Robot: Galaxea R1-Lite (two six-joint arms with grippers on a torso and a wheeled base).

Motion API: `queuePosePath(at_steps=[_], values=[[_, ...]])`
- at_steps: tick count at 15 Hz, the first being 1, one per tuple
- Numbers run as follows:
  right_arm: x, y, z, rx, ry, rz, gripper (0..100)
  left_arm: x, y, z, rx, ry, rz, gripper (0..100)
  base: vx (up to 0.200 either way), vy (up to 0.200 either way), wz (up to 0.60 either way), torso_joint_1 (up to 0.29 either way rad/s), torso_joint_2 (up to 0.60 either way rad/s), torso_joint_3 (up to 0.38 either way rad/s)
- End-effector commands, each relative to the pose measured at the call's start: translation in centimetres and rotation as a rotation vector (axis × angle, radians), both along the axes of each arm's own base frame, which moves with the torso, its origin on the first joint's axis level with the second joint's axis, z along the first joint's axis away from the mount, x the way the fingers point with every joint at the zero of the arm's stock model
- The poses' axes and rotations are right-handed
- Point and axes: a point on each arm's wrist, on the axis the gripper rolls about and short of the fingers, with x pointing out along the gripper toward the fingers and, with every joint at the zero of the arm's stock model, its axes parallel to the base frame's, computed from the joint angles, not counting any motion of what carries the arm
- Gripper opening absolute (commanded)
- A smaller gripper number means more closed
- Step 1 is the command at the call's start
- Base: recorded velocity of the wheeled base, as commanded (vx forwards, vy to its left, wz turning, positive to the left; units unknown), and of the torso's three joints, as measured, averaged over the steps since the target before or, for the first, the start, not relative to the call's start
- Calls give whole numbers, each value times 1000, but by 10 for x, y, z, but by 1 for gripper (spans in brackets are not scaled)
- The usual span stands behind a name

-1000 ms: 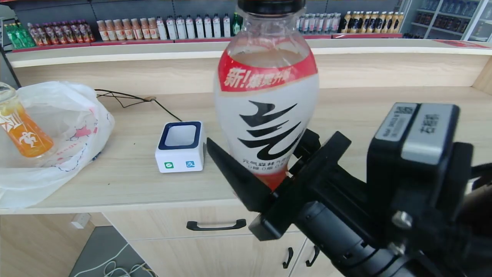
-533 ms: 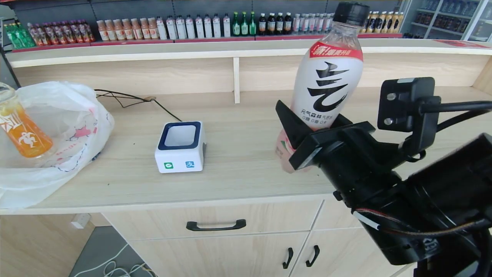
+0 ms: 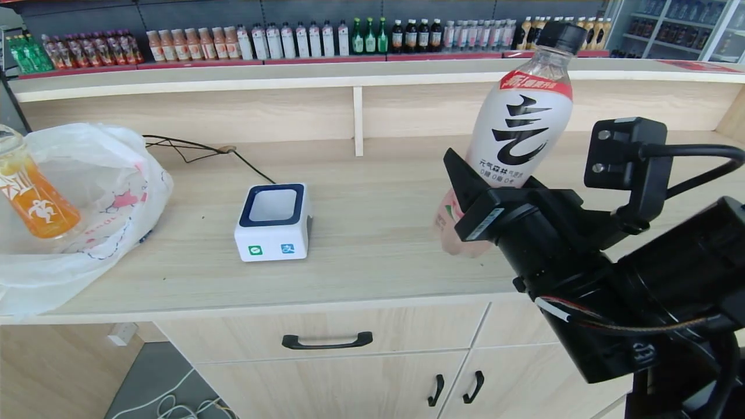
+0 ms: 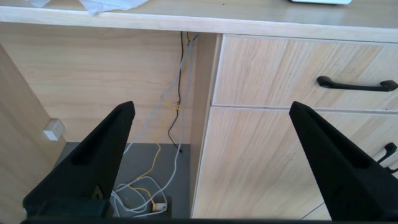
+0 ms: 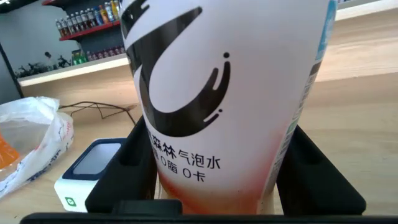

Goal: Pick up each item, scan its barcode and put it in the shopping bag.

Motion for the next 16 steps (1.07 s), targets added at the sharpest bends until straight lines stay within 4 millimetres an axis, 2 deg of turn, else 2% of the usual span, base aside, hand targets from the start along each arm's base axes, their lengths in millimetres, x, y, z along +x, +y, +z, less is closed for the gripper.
queuePosePath(at_steps=[1, 3, 6, 9, 16], values=[[-1, -2, 2, 4, -5, 0, 0, 0, 0, 0, 0, 0, 0, 100, 0, 0, 0, 0, 0, 0], [-4, -5, 5, 10, -12, 0, 0, 0, 0, 0, 0, 0, 0, 100, 0, 0, 0, 0, 0, 0], [-9, -11, 5, 8, -10, 1, 0, 0, 0, 0, 0, 0, 0, 100, -200, 0, 0, 6, 2, 1], [-12, -14, 10, 19, -22, 2, 0, 0, 0, 0, 2, 0, 0, 100, 0, 0, 0, 0, 0, 0], [-11, -15, 11, 16, -31, 6, 0, 0, 0, 0, -3, 0, 0, 100, 0, 200, 0, 9, 0, 2]])
